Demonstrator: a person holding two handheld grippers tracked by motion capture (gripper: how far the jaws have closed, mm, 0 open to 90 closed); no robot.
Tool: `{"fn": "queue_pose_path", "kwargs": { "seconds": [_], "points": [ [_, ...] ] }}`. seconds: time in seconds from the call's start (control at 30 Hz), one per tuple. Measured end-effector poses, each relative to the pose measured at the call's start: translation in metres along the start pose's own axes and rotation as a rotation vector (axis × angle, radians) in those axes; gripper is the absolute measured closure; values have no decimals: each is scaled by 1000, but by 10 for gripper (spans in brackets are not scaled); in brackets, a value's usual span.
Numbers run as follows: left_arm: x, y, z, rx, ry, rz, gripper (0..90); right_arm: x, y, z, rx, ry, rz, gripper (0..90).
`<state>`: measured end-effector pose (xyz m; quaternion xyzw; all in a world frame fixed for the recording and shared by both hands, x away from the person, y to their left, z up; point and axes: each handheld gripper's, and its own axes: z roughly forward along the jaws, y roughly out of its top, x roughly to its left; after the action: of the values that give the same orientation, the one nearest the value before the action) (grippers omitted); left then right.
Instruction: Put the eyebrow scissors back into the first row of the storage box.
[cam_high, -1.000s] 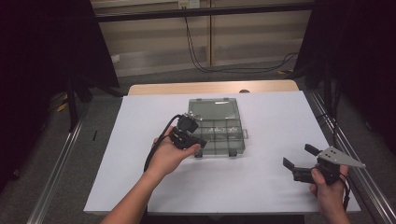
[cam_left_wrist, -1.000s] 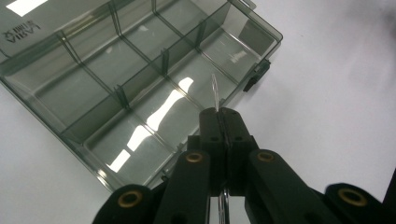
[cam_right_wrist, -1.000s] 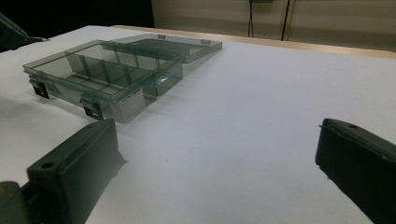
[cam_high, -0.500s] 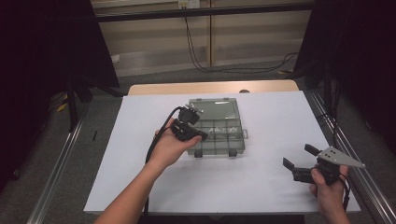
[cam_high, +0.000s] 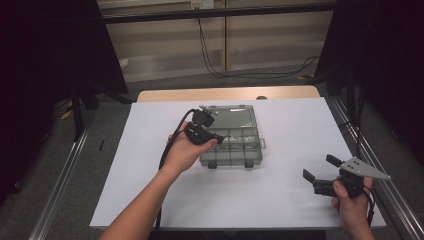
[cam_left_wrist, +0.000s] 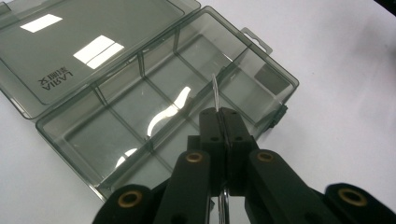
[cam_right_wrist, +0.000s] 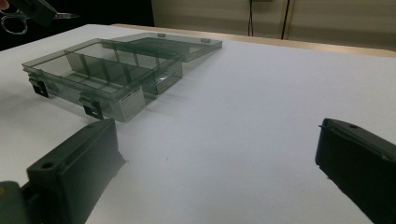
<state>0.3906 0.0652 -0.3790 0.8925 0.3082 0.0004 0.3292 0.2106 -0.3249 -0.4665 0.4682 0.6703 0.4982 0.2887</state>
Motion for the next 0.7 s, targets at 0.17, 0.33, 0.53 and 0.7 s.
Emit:
{"fn": "queue_pose_path", "kwargs": {
  "seconds": [0.17, 0.33, 0.53, 0.7],
  "points": [
    [6, 3, 4, -7, 1, -15, 893, -1, 0, 0, -3, 3, 1, 0],
    [9, 6, 10, -20, 13, -29, 893, -1, 0, 0, -3, 4, 1, 0],
    [13, 8, 16, -10, 11, -14, 893, -1, 0, 0, -1, 4, 2, 0],
    [14, 11, 24, -26, 15, -32, 893, 0, 0, 0, -1, 2, 3, 0]
  ]
}}
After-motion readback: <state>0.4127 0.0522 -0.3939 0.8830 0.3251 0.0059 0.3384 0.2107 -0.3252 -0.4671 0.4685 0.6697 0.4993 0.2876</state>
